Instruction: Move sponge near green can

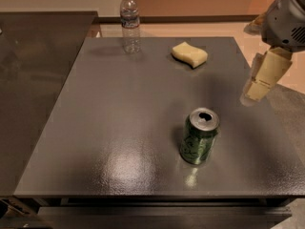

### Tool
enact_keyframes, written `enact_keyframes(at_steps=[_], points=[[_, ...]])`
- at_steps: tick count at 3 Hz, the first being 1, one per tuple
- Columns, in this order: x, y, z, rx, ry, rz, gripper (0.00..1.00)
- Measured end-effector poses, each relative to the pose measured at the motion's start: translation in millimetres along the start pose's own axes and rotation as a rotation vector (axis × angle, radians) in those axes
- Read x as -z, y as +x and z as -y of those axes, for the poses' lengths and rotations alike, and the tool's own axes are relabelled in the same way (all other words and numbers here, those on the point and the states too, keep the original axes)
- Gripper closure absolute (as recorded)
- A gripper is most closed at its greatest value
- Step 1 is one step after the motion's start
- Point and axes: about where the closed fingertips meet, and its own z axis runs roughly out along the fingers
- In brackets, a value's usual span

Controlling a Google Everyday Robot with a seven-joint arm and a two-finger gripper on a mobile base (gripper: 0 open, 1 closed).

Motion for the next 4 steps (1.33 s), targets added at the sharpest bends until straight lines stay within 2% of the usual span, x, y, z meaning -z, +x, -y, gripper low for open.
enact_keyframes(at_steps=[1,4], points=[[-19,-12,34,-0.029,-0.001,0.077,0.0],[-104,-42,124,-0.148,0.027,0.239,0.0]])
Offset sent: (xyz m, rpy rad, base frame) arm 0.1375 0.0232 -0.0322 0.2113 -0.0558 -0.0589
